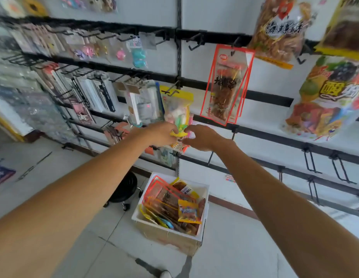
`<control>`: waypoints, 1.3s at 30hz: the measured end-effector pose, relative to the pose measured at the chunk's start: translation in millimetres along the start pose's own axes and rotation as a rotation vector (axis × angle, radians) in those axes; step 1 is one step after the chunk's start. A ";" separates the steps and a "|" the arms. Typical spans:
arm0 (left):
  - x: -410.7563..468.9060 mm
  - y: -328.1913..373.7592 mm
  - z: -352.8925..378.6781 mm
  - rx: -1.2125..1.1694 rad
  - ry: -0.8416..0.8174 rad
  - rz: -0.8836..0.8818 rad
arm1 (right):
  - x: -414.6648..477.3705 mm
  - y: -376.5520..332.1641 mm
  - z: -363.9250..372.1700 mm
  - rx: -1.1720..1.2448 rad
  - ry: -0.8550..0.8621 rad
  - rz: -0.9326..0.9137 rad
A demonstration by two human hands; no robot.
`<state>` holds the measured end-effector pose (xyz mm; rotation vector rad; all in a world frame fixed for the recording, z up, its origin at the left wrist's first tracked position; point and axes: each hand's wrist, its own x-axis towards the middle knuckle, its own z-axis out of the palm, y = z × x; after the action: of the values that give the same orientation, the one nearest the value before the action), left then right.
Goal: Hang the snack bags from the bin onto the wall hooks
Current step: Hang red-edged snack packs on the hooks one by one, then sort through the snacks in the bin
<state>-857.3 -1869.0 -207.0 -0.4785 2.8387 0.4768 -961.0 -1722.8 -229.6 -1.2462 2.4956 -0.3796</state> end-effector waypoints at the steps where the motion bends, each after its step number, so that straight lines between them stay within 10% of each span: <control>1: -6.0 -1.1 9.3 -0.015 -0.022 -0.003 | -4.2 -0.6 8.3 -0.004 -0.024 -0.013; 39: 74.4 -130.3 426.7 -0.376 -0.326 -0.088 | 34.1 143.8 431.3 0.126 -0.398 0.471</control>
<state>-810.6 -1856.7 -656.7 -0.5314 2.4094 0.9812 -911.2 -1705.7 -682.5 -0.5828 2.2756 -0.1470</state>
